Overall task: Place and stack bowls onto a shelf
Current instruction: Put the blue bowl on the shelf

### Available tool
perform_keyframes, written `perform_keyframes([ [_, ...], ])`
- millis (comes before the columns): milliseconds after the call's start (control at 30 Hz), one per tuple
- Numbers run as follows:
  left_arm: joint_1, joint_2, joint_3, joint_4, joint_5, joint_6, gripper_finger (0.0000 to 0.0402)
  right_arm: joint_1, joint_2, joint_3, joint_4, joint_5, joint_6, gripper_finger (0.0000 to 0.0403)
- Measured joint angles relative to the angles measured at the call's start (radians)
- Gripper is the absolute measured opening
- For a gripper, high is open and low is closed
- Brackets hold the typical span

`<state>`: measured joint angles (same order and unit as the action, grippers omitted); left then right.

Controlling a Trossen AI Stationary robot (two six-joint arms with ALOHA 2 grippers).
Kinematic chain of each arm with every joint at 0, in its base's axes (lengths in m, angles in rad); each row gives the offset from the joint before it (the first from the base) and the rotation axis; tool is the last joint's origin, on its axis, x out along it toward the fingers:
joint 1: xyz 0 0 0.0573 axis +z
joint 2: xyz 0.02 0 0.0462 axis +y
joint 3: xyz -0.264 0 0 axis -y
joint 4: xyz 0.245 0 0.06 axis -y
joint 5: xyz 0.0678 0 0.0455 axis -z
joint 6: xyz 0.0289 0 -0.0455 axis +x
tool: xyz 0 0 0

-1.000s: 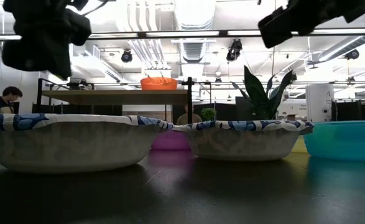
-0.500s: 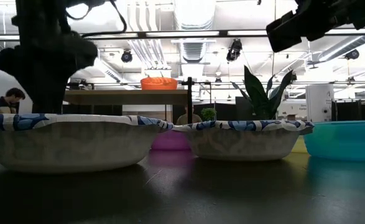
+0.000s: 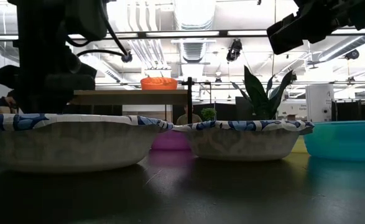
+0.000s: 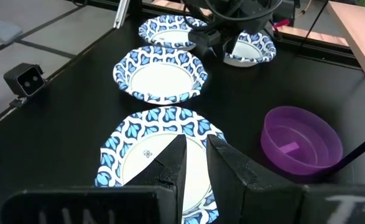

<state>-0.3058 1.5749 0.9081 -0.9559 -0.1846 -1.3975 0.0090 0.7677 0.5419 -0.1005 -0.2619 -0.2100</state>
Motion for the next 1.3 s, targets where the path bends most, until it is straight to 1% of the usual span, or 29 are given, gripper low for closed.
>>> perform_keyframes([
  [267,0.000,0.014,0.023,0.005,-0.005,0.007,0.0011,0.000,0.000,0.000,-0.001,0.000,0.000,0.0052],
  [367,-0.002,0.014,0.059,-0.006,-0.004,0.028,0.0008,0.000,0.000,0.000,-0.001,0.000,0.000,0.0052],
  [533,-0.008,0.014,0.159,-0.105,-0.016,0.075,0.0002,0.000,0.000,0.000,-0.001,0.000,0.000,0.0052],
  [800,-0.017,0.014,0.361,-0.309,-0.117,0.171,0.0001,0.000,0.000,-0.003,-0.001,0.000,0.000,0.0052],
  [867,-0.025,0.014,0.408,-0.337,-0.148,0.223,0.0000,0.000,0.000,-0.004,0.000,0.000,-0.001,0.0052],
  [1000,-0.042,0.014,0.500,-0.352,-0.198,0.383,0.0000,0.000,0.000,-0.004,0.000,0.000,0.000,0.0052],
  [1167,-0.071,0.014,0.605,-0.350,-0.221,0.679,0.0000,0.000,0.000,-0.004,0.000,0.000,0.000,0.0052],
  [1300,-0.083,0.014,0.691,-0.349,-0.335,0.856,0.0000,0.000,0.000,-0.004,0.000,0.000,0.000,0.0052],
])
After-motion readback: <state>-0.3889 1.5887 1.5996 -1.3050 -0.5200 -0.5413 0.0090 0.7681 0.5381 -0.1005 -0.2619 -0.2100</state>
